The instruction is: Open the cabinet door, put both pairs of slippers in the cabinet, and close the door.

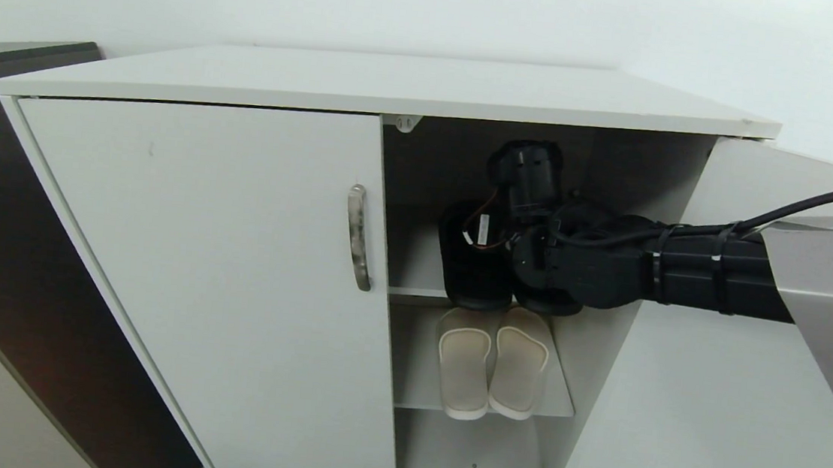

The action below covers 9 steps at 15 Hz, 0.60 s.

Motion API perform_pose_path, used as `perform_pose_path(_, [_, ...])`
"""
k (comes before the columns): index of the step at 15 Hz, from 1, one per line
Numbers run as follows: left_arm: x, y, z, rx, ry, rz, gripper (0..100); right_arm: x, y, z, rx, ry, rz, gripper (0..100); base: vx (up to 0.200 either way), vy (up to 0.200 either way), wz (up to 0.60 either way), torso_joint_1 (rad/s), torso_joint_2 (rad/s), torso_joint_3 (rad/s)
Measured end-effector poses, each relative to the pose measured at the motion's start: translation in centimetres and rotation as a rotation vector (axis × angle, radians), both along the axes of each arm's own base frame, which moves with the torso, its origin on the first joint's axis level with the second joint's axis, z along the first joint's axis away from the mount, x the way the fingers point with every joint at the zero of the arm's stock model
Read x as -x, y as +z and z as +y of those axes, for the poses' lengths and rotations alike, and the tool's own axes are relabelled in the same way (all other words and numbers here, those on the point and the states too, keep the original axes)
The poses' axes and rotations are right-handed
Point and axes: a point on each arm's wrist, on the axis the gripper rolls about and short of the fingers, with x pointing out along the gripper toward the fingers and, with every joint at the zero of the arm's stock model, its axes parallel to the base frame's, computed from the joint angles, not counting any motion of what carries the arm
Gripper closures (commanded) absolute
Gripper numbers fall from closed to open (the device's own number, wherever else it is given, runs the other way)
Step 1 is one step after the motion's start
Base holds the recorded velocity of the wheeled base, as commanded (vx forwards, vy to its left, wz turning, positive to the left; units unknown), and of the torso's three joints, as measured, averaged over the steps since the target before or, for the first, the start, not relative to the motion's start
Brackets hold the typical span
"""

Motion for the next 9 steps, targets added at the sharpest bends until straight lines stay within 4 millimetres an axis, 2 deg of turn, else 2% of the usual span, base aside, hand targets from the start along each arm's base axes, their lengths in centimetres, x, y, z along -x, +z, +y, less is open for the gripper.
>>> perform_pose_path(9, [0.0, 0.0, 0.0, -0.001, 0.0, 0.0, 100, -0.17, -0.56, 0.17, 0.006, 0.0, 0.01, 100, 0.0, 0.0, 0.0, 0.0, 0.0, 0.0])
